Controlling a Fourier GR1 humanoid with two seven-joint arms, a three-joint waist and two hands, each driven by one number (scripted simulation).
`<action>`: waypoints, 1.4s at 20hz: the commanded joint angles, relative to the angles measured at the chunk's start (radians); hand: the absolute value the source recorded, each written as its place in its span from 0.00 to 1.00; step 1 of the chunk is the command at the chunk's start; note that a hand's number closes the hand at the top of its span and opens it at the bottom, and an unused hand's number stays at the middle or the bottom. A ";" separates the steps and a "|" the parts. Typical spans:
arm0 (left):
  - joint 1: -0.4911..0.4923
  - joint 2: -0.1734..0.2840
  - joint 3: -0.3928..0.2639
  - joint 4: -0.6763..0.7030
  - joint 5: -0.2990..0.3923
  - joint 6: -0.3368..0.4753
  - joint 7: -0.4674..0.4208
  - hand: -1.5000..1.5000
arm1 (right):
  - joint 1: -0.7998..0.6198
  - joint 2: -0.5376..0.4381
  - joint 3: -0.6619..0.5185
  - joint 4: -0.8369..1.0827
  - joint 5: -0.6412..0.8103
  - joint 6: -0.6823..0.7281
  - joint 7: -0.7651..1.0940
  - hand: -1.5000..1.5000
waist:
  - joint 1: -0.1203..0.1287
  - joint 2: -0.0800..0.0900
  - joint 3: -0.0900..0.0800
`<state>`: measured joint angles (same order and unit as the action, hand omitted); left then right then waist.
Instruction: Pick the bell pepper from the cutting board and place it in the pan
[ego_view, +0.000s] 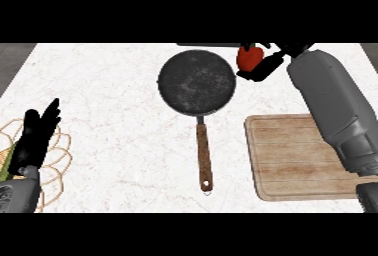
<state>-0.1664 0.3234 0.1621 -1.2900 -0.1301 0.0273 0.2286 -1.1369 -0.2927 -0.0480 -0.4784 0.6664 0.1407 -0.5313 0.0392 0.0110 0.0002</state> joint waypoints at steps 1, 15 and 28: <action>0.003 0.020 0.004 -0.017 0.001 -0.019 -0.005 0.50 | -0.095 0.098 -0.028 0.104 -0.009 -0.039 0.076 1.00 | 0.012 0.003 0.000; -0.047 -0.028 -0.026 -0.008 -0.023 0.007 -0.002 0.50 | -0.118 0.284 -0.015 0.330 0.054 -0.219 0.094 1.00 | 0.052 0.027 0.000; -0.129 -0.031 -0.059 -0.006 -0.027 -0.028 0.062 0.50 | -0.081 0.293 -0.075 0.422 -0.075 -0.140 0.039 0.00 | 0.120 0.036 0.002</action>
<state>-0.2692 0.2872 0.1074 -1.2899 -0.1584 0.0095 0.2589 -1.2149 -0.0022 -0.1139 -0.0685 0.6130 -0.0066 -0.4769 0.1468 0.0478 0.0012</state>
